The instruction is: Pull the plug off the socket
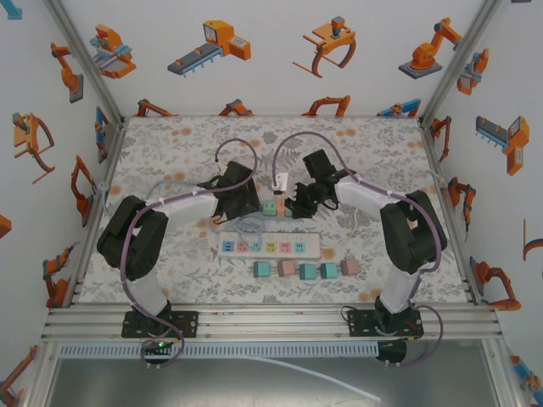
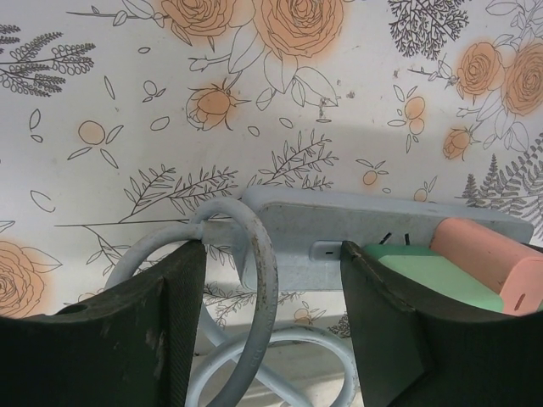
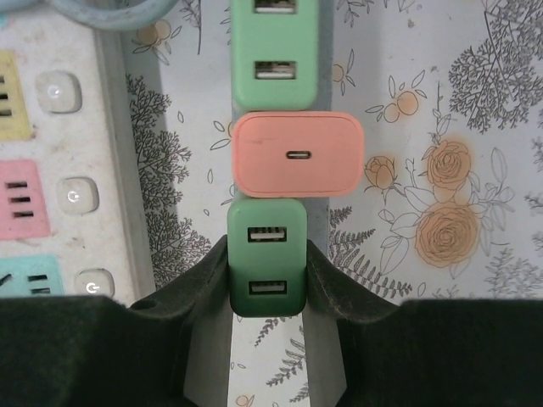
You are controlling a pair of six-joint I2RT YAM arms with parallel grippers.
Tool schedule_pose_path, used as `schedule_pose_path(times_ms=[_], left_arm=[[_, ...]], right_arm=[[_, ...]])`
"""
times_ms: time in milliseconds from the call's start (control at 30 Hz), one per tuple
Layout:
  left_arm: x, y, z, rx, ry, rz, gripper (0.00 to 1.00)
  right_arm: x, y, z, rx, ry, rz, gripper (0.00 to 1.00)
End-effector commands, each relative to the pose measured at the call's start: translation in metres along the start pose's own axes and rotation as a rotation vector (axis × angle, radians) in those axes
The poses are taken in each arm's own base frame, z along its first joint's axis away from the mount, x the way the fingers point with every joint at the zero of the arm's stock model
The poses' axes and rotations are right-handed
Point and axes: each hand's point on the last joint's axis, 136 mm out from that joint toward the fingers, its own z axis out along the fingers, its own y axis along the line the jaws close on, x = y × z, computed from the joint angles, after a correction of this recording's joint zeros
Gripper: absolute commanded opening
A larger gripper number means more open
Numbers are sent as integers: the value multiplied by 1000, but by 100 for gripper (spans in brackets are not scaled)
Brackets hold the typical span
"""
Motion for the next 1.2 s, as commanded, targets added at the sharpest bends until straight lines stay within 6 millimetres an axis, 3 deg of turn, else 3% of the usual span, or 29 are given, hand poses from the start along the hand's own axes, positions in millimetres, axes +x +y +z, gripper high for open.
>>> schedule_pose_path(times_ms=[0,233,300,400,467,633,700,867,1033,1167], left_arm=[[108,119,34,-404,308,105,58],[112,123,37,-403,315,93,58],[112,124,37,-404,313,91,58],[112,123,38,-401,314,90,58],[112,125,38,-407,314,93,58],[115,130,38,-428,316,96,58],[117,133,38,-433,321,96,58],[120,135,37,-434,321,100,57],[125,136,38,-420,335,114,57],[131,136,39,-414,349,139,58]], right_arm=[[-58,-3,-23,106,-200,-237,0],[-80,-24,-42,103,-324,-68,0],[-75,-28,-38,108,-311,-45,0],[-58,-14,-18,86,-162,-145,0],[-56,-13,-15,100,-126,-180,0],[-94,-48,-53,162,-385,31,0],[-96,-57,-60,184,-424,75,0],[-74,-30,-32,161,-199,-111,0],[-87,-35,-42,169,-312,-45,0],[-75,-24,-28,175,-200,-146,0]])
